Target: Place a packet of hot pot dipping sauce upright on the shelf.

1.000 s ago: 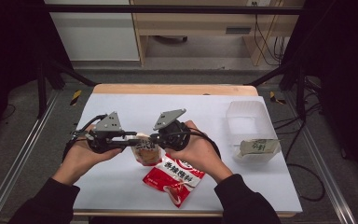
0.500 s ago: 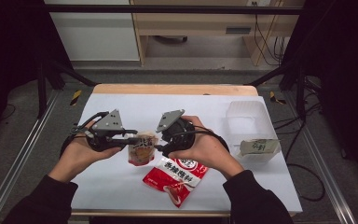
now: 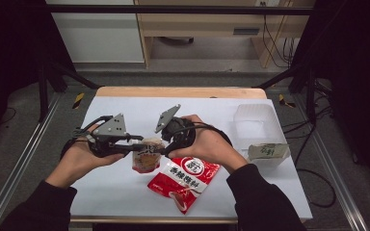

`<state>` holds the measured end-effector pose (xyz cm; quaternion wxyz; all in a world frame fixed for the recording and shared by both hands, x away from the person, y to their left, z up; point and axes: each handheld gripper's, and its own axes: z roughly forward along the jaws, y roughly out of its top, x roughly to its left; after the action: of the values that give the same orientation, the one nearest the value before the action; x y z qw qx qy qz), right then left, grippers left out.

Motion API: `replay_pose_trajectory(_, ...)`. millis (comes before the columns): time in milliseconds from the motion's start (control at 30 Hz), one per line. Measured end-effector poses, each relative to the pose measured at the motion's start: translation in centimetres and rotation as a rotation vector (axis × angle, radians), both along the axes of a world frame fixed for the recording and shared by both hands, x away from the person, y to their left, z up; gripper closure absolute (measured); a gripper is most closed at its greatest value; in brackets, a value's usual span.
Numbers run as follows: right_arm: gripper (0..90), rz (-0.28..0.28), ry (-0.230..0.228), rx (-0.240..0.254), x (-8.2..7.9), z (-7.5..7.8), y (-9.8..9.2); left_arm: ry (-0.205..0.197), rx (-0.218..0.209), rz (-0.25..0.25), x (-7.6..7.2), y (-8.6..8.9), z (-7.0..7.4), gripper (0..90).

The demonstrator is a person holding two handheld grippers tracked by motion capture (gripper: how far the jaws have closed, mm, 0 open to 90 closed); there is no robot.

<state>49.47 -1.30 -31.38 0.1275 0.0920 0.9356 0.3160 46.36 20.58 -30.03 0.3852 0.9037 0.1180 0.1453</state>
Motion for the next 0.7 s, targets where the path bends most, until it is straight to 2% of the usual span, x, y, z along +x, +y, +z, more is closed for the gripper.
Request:
replay_pose_trajectory(300, 55.2, 0.056, 0.053, -0.022, -0.1, -0.1, 1.0, 0.001, -0.008, -0.017, -0.1, -0.2, 0.1, 72.8)
replay_pose_trajectory(467, 69.7, 0.076, 0.05, -0.046, -0.3, 0.3, 1.6, 0.003, -0.011, -0.019, -0.2, -0.2, 0.1, 72.8)
replay_pose_trajectory(633, 79.8, 0.079, 0.054, -0.077, -0.7, 0.2, 2.0, 0.007, -0.021, -0.024, -0.2, -0.3, 0.0, 72.8)
replay_pose_trajectory(700, 84.7, 0.084, 0.034, -0.09, -0.9, 0.2, 2.2, 0.012, -0.025, -0.019, -0.1, -0.2, -0.1, 72.7)
